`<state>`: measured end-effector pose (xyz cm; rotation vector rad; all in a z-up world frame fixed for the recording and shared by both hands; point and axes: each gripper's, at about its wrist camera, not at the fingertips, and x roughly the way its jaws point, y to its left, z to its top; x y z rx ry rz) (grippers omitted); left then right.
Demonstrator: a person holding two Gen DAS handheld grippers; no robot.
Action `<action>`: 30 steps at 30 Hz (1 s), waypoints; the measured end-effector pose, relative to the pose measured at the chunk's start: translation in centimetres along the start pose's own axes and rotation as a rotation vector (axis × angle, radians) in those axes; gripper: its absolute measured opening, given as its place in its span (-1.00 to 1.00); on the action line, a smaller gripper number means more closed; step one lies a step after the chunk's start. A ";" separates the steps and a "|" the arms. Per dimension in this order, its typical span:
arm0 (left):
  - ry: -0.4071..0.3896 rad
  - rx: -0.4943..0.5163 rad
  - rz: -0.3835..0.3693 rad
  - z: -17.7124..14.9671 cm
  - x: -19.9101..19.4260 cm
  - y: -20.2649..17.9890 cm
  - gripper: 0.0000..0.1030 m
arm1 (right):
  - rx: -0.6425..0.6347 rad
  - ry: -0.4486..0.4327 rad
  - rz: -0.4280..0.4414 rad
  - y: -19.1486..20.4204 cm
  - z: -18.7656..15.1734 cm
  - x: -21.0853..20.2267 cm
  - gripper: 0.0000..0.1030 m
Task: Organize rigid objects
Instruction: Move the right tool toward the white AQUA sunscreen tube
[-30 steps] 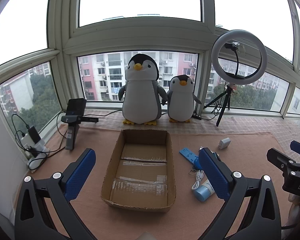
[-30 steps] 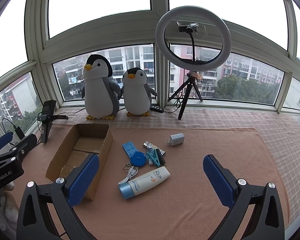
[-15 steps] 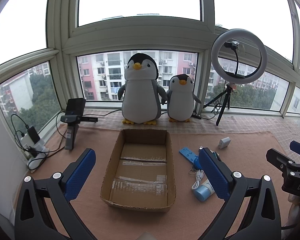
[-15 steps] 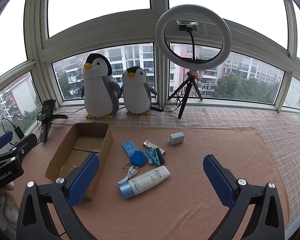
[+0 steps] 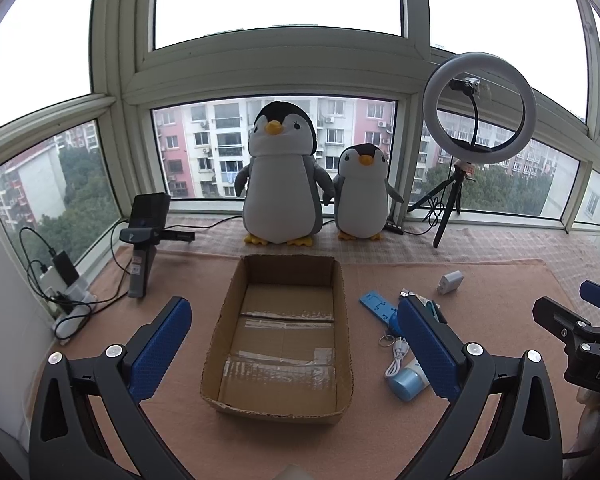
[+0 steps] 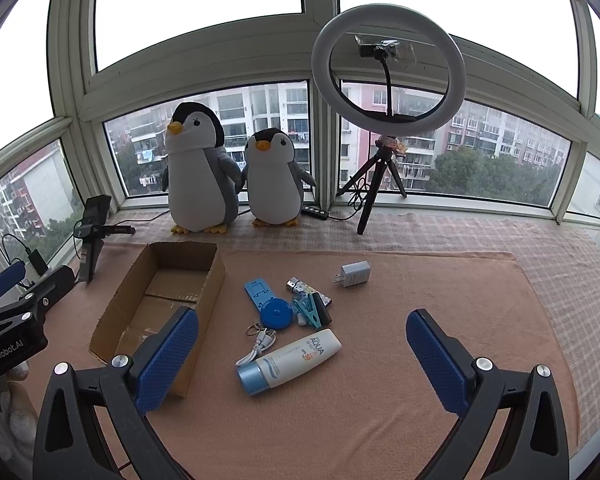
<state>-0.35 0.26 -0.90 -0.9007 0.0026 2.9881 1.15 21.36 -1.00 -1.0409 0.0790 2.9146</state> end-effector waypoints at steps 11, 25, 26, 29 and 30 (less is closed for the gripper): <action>0.041 -0.001 0.023 -0.3 1.6 0.8 0.98 | 0.005 0.030 -0.004 -0.4 0.2 1.1 0.99; 0.203 -0.051 0.123 -3.4 7.4 5.4 0.97 | 0.044 0.113 -0.008 -2.0 -0.8 4.5 0.99; 0.217 -0.055 0.126 -3.7 8.0 5.7 0.97 | 0.049 0.123 -0.010 -2.2 -1.0 4.9 0.99; 0.263 -0.064 0.146 -4.8 9.7 6.7 0.96 | 0.064 0.161 -0.016 -2.8 -1.5 6.1 0.99; 0.277 -0.065 0.152 -5.2 10.3 7.0 0.94 | 0.068 0.173 -0.016 -2.9 -1.7 6.5 0.99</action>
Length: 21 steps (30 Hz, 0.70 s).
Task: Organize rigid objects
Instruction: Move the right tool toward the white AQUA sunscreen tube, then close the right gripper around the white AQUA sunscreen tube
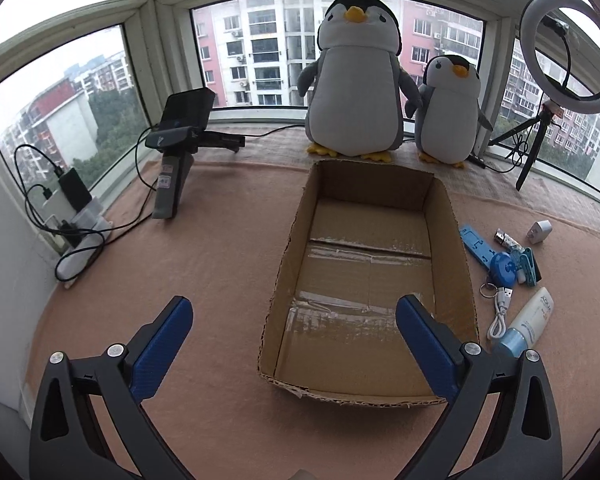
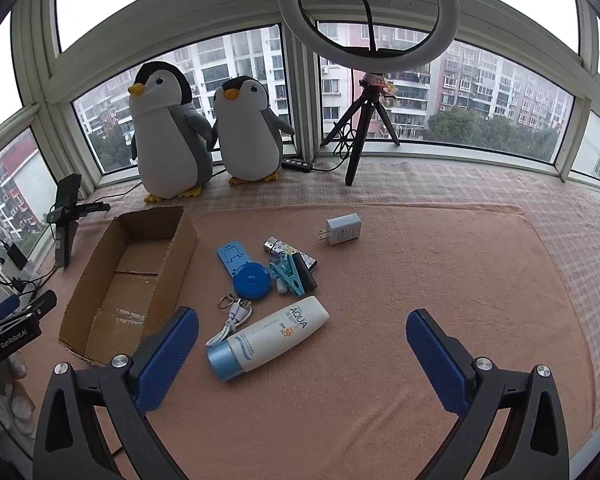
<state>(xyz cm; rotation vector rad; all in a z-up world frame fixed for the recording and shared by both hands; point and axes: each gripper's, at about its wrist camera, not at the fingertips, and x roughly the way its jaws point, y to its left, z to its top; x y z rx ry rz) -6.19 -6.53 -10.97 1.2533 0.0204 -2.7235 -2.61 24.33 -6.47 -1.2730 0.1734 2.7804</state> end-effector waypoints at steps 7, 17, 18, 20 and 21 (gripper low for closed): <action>0.096 0.001 0.017 -1.0 4.0 0.7 0.82 | 0.027 0.097 0.012 -0.2 -0.9 3.5 0.99; 0.151 0.004 0.013 -1.4 7.1 0.5 0.25 | 0.107 0.240 0.039 0.2 -1.6 8.9 0.99; 0.158 0.002 0.011 -1.5 7.3 0.4 0.16 | 0.121 0.260 0.041 0.2 -1.7 9.5 0.99; 0.167 -0.001 0.005 -1.6 7.7 0.4 0.04 | 0.149 0.293 0.056 0.3 -1.8 10.6 0.99; 0.170 0.001 0.004 -1.7 7.9 0.4 -0.04 | 0.161 0.306 0.060 0.3 -2.0 11.0 0.99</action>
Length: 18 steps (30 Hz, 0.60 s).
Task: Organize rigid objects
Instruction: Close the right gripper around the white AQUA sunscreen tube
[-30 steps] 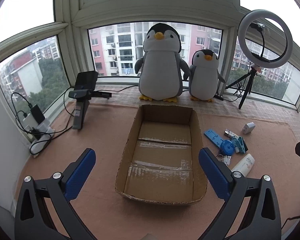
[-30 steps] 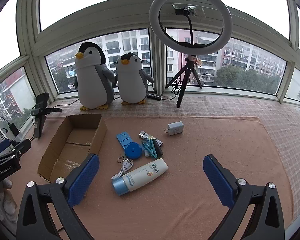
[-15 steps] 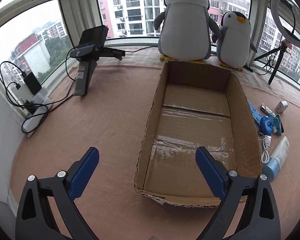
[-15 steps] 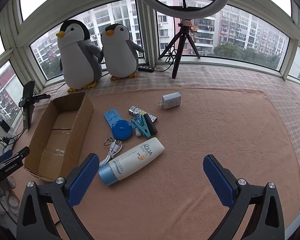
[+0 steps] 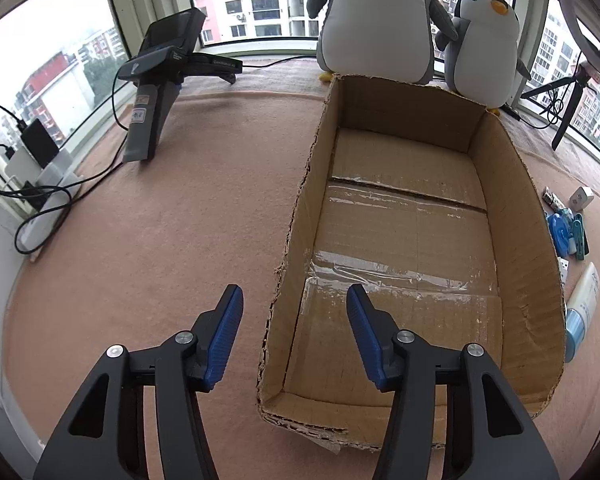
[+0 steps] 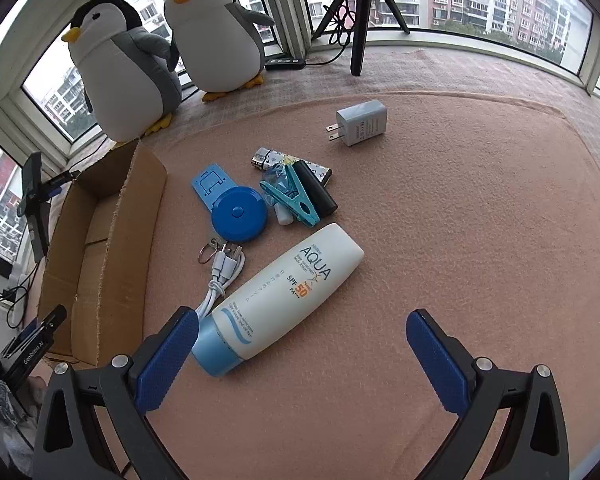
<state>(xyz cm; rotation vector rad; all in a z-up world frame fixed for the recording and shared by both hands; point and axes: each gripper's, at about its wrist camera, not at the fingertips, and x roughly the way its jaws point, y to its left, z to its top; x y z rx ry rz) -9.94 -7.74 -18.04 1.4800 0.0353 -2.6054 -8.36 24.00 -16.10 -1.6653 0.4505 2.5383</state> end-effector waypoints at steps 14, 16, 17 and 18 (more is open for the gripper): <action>0.024 0.002 -0.017 -0.7 1.4 -0.2 -0.36 | 0.008 0.079 -0.083 1.6 1.0 4.7 0.99; 0.025 0.002 -0.017 -0.7 1.4 -0.2 -0.37 | -0.007 0.081 -0.092 1.9 1.1 5.1 0.99; 0.026 0.002 -0.017 -0.7 1.4 -0.2 -0.38 | -0.015 0.083 -0.096 1.9 1.1 5.2 0.99; 0.025 0.001 -0.018 -0.7 1.4 -0.2 -0.38 | -0.024 0.085 -0.105 1.9 1.1 5.3 0.98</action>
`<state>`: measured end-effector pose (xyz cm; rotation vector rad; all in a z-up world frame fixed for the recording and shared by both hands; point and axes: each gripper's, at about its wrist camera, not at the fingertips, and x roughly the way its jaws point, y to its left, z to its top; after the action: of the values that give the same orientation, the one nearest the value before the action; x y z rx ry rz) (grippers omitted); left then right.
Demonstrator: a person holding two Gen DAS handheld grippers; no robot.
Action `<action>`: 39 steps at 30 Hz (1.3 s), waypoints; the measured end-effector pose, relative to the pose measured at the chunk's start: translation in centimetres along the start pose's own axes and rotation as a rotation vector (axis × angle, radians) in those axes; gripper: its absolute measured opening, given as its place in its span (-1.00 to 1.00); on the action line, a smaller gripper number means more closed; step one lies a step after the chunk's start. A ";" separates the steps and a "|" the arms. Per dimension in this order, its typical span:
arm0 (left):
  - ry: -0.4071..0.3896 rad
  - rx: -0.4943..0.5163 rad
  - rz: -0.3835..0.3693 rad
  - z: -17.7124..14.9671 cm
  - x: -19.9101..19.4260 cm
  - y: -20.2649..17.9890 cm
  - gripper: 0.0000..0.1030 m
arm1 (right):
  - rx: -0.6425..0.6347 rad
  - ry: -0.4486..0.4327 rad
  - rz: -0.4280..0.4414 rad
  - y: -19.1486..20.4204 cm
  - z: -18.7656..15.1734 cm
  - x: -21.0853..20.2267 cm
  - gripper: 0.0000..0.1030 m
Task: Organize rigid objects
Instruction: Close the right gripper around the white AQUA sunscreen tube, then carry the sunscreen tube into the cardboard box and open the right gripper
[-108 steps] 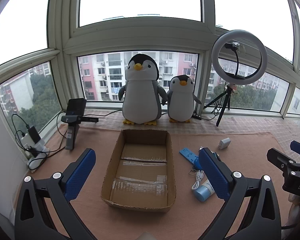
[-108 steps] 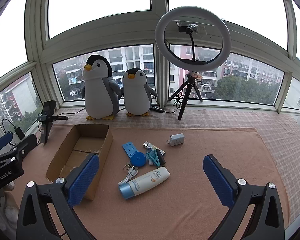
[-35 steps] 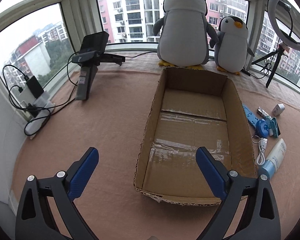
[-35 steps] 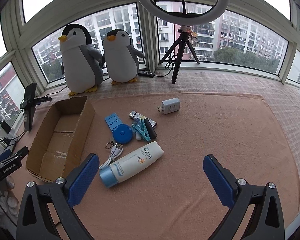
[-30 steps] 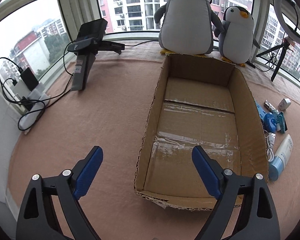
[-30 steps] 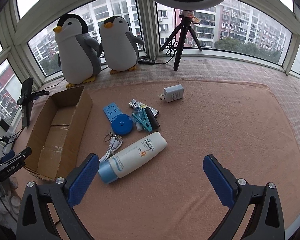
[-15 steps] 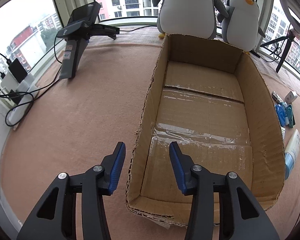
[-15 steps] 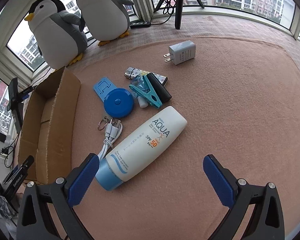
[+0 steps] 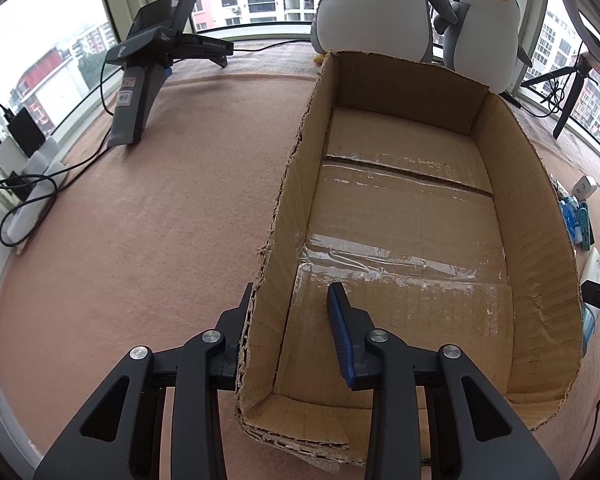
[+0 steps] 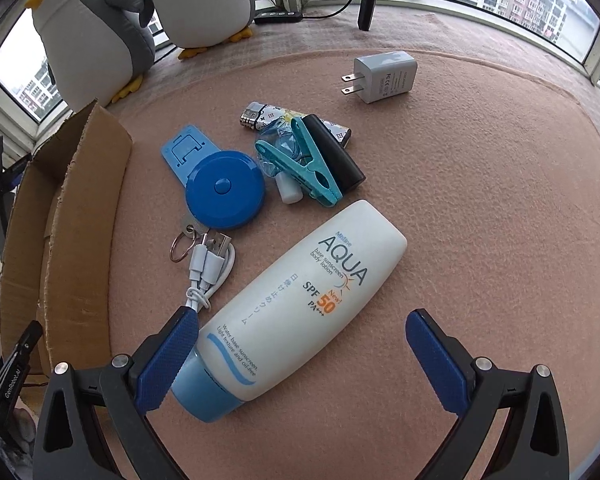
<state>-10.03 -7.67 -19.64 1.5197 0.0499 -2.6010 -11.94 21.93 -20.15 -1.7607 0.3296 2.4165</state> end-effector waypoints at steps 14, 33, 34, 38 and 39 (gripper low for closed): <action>0.003 0.001 -0.007 -0.2 0.2 0.1 -0.38 | -0.133 0.034 -0.039 -2.3 -0.7 0.8 0.58; -0.003 0.004 0.002 -0.2 0.2 0.0 -0.38 | -0.186 0.017 -0.011 -3.6 0.1 0.6 -0.14; -0.003 0.004 0.001 -0.2 0.2 0.0 -0.38 | -0.175 0.016 -0.001 -3.8 0.1 0.5 -0.14; -0.004 0.004 0.002 -0.2 0.2 0.0 -0.38 | -0.139 0.009 0.033 -4.5 -0.2 0.0 -0.15; -0.004 0.004 0.002 -0.2 0.2 0.0 -0.38 | -0.133 0.006 0.038 -4.6 -0.3 -0.1 -0.15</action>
<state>-9.99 -7.68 -19.91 1.5144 0.0431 -2.6037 -10.57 26.32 -20.62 -1.8307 0.2095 2.5145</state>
